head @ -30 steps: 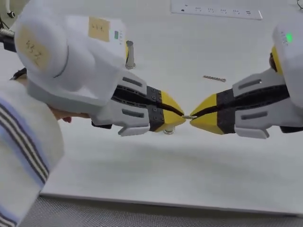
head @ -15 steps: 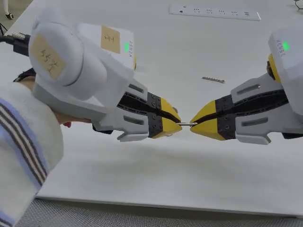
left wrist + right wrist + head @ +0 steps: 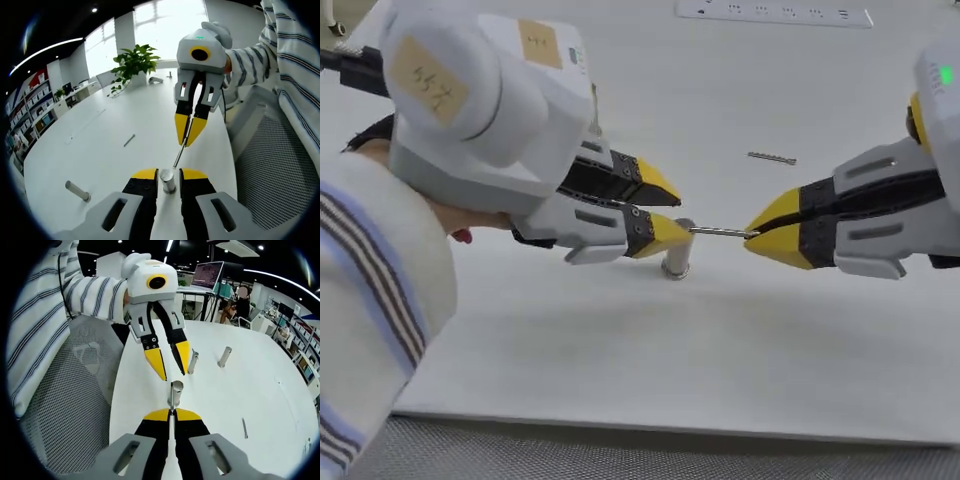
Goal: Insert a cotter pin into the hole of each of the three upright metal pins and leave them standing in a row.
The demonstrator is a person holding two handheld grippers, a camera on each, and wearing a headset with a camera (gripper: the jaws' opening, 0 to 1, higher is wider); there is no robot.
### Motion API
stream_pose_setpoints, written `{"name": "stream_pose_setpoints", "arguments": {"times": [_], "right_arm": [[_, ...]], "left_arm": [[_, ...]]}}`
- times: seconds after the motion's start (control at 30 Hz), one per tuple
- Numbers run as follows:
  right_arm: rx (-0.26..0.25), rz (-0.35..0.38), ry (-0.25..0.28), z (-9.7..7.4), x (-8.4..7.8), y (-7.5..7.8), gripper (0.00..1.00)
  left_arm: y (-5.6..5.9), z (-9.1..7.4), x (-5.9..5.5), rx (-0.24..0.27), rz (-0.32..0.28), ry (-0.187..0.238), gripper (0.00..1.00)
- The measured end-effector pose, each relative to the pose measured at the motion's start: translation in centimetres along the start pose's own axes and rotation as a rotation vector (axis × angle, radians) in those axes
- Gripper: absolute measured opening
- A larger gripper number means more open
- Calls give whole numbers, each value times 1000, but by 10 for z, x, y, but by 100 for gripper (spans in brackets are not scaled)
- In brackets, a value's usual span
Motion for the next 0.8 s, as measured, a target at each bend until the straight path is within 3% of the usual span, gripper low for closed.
{"name": "stream_pose_setpoints", "arguments": {"times": [0.23,0.43,0.8], "right_arm": [[-1,11,-13,4,-8,7,0],[2,20,-17,7,-14,12,0],[31,19,-2,13,-15,14,0]], "left_arm": [[-2,12,-3,-30,12,-42,14],[-6,18,-7,-22,-2,-69,13],[-12,17,-12,-27,-13,-75,10]]}}
Point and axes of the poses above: the centre of the closed fingertips' face, and the gripper's own axes: z roughly forward along the fingers, y roughly to its right, x roughly out of its top, the point moved 10 cm from there along -z, roughly backward along the fingers, and after that the axes turned 3 degrees about -y, right-handed, at the moved point
